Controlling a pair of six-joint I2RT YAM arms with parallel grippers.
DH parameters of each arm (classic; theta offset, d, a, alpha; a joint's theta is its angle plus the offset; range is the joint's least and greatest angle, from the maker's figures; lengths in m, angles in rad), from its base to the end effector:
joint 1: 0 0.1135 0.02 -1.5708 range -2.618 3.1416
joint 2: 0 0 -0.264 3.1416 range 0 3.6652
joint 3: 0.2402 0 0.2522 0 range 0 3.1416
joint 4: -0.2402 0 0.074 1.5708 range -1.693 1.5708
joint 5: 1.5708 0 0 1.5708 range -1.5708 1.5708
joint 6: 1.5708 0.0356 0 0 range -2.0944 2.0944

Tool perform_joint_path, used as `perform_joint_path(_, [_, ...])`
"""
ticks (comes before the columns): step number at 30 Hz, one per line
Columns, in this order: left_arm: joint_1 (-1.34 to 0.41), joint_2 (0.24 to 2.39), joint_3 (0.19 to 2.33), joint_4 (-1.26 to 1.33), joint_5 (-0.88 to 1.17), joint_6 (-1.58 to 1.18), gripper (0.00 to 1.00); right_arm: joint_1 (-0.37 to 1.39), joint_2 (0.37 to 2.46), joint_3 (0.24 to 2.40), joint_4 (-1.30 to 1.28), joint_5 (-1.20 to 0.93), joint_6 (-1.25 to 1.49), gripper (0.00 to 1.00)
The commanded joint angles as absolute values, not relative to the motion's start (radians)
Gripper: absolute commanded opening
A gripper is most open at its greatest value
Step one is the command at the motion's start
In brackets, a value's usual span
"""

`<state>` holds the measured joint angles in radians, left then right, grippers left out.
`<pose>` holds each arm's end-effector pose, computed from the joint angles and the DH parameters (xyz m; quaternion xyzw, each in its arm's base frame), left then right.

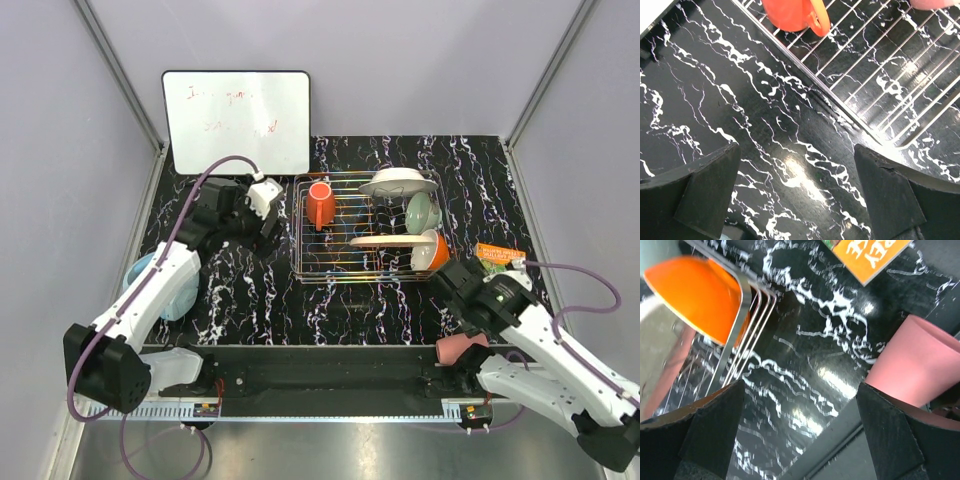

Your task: Load the mixed dishes into the dish rack

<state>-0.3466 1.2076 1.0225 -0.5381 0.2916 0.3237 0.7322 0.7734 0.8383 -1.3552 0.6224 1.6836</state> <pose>0.2402 -0.0976 0.3026 0.3531 0.8320 -0.1371 0.4053 0.0884 0.0515 0.2748 0.4697 0.8184 0.0168 0.3307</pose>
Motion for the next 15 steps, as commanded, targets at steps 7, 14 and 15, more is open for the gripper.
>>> perform_joint_path(7, [-0.645, 1.222, 1.328, -0.817, 0.253, 0.480, 0.99, 0.729, 0.810, 1.121, -1.539, 1.033, 1.594, 1.00])
perform_joint_path(14, [-0.899, 1.488, 1.703, -1.121, 0.355, 0.551, 0.99, 0.729, 0.769, 1.376, -1.413, 1.221, 1.229, 1.00])
perform_joint_path(15, [-0.916, 1.529, 1.742, -1.164, 0.391, 0.551, 0.99, 0.729, 0.752, 1.411, -1.300, 1.227, 1.075, 1.00])
